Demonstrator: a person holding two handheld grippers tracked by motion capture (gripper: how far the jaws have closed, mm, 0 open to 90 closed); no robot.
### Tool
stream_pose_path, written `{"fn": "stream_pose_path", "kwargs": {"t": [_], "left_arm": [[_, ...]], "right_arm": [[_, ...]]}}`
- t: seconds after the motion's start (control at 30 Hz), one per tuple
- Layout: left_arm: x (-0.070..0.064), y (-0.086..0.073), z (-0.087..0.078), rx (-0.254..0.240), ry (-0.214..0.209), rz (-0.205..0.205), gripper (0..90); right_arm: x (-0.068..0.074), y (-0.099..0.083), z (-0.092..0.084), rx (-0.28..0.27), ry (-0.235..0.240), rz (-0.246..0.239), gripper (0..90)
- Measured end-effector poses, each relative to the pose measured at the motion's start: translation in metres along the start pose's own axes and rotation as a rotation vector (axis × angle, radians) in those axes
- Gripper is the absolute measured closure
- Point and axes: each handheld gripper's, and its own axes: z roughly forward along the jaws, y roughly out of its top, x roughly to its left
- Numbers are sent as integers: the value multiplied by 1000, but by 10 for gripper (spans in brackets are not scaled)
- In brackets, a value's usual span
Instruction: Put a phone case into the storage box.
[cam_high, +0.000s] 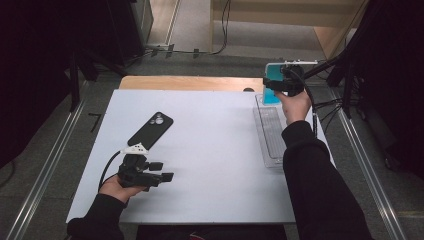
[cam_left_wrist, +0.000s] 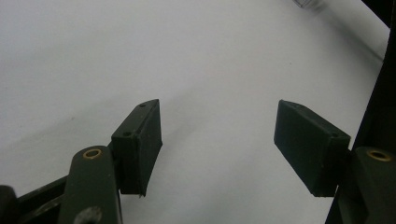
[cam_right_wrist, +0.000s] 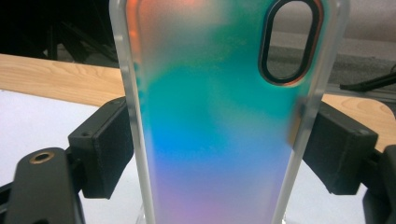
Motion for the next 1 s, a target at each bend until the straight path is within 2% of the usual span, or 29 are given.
{"fn": "stream_pose_path", "kwargs": {"t": [0.13, 0.43, 0.53, 0.77, 1.0], "left_arm": [[0, 0, 0, -2, -2, 3, 324], [0, 0, 0, 0, -2, 3, 324], [0, 0, 0, -1, -2, 3, 324], [0, 0, 1, 1, -4, 4, 324], [0, 0, 0, 3, -2, 3, 324]], "right_arm": [[0, -4, 8, 22, 2, -4, 154], [-3, -17, 23, 64, 6, 24, 153], [-3, -20, 27, 88, -8, 29, 152], [-3, -25, 32, 89, -14, 33, 148], [1, -25, 34, 65, -33, 19, 147]]}}
